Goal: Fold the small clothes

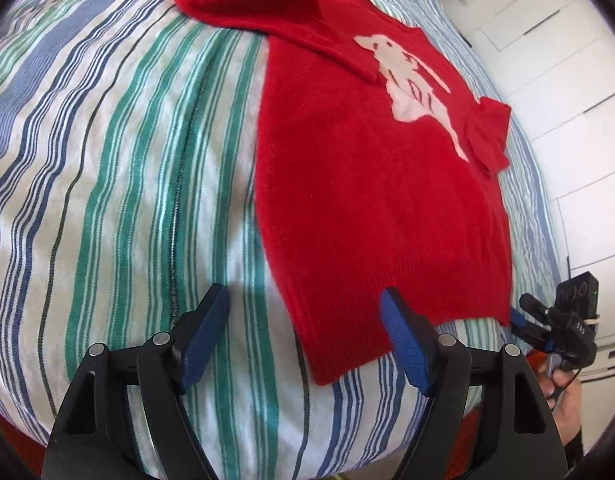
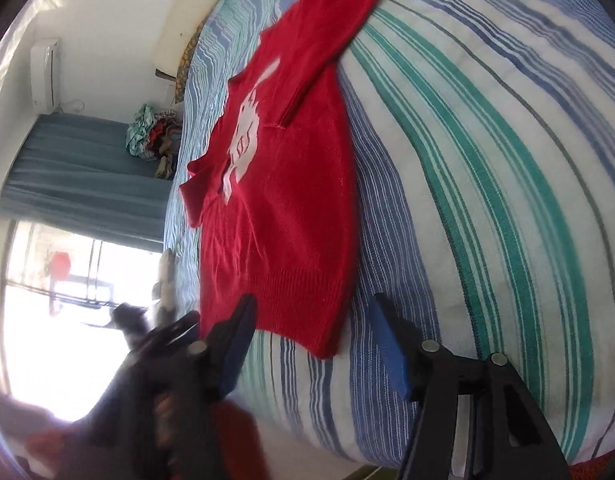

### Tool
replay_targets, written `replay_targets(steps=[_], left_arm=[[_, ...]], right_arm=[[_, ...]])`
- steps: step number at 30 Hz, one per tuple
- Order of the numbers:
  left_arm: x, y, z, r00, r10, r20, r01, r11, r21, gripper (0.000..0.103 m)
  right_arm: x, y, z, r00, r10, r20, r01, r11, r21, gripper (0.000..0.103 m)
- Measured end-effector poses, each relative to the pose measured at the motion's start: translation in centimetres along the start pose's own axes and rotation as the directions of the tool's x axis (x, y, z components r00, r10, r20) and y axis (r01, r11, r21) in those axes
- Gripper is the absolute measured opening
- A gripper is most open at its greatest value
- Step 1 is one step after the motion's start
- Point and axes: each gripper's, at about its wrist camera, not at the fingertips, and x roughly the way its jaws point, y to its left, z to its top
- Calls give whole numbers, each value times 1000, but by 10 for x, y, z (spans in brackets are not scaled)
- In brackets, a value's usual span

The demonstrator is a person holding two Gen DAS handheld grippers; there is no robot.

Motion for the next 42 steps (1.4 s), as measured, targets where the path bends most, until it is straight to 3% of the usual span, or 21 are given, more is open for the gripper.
replay_targets(steps=[1, 2, 4, 7, 11, 13, 18, 21, 24, 28, 30, 32, 33, 34, 35, 37, 39, 42], left_arm=[[3, -10, -1, 999, 40, 0, -40, 998, 42, 62], [6, -18, -1, 998, 66, -15, -65, 995, 77, 7], [3, -17, 0, 997, 70, -42, -67, 996, 52, 2], [-25, -12, -2, 994, 112, 12, -113, 992, 63, 1], [-57, -1, -13, 995, 101, 20, -102, 993, 60, 1], [-60, -2, -21, 990, 138, 14, -139, 986, 91, 1], [-19, 9, -33, 969, 246, -36, -241, 964, 114, 2], [-17, -2, -33, 947, 322, 5, -319, 934, 160, 2], [-7, -22, -43, 898, 432, 85, -439, 864, 248, 4], [6, -49, -59, 792, 571, 217, -609, 709, 354, 8], [8, -55, -65, 735, 622, 270, -675, 630, 385, 17], [11, -60, -69, 666, 671, 325, -741, 549, 387, 49], [7, -59, -68, 645, 684, 341, -760, 527, 381, 56], [3, -56, -66, 648, 682, 339, -758, 533, 375, 64], [-4, -47, -68, 668, 672, 319, -741, 560, 370, 66], [-11, -36, -62, 709, 651, 272, -703, 619, 351, 71], [-19, -26, -58, 736, 635, 235, -675, 657, 336, 80], [-39, -22, -57, 792, 584, 176, -609, 738, 292, 84]], right_arm=[[12, 3, 1, 1000, -10, -9, 10, 1000, -17, 56], [21, 4, 1, 1000, -22, -18, 21, 999, -34, 39], [32, 6, 2, 997, -53, -48, 51, 997, -53, 7], [16, 14, 4, 994, -101, -33, 98, 992, -81, 6], [-30, 38, 2, 976, -219, 14, 218, 959, -179, 6], [-41, 45, -1, 964, -265, 5, 260, 942, -214, 6], [-14, 29, -12, 920, -386, -73, 357, 900, -251, 6], [3, 3, -13, 919, -386, -82, 365, 911, -193, 5], [2, 9, -18, 907, -419, -41, 400, 888, -230, 5], [5, 25, -30, 863, -505, 30, 484, 806, -342, 5], [8, 31, -35, 842, -535, 65, 516, 766, -384, 8], [9, 37, -38, 830, -551, 89, 534, 738, -413, 18], [10, 39, -39, 824, -558, 100, 543, 725, -424, 21], [9, 41, -40, 817, -566, 108, 552, 714, -430, 30], [8, 42, -40, 810, -574, 117, 562, 704, -434, 41], [5, 44, -42, 795, -592, 135, 584, 685, -436, 53], [2, 43, -44, 793, -594, 134, 585, 682, -440, 54], [-7, 44, -44, 802, -587, 108, 569, 696, -438, 54]])
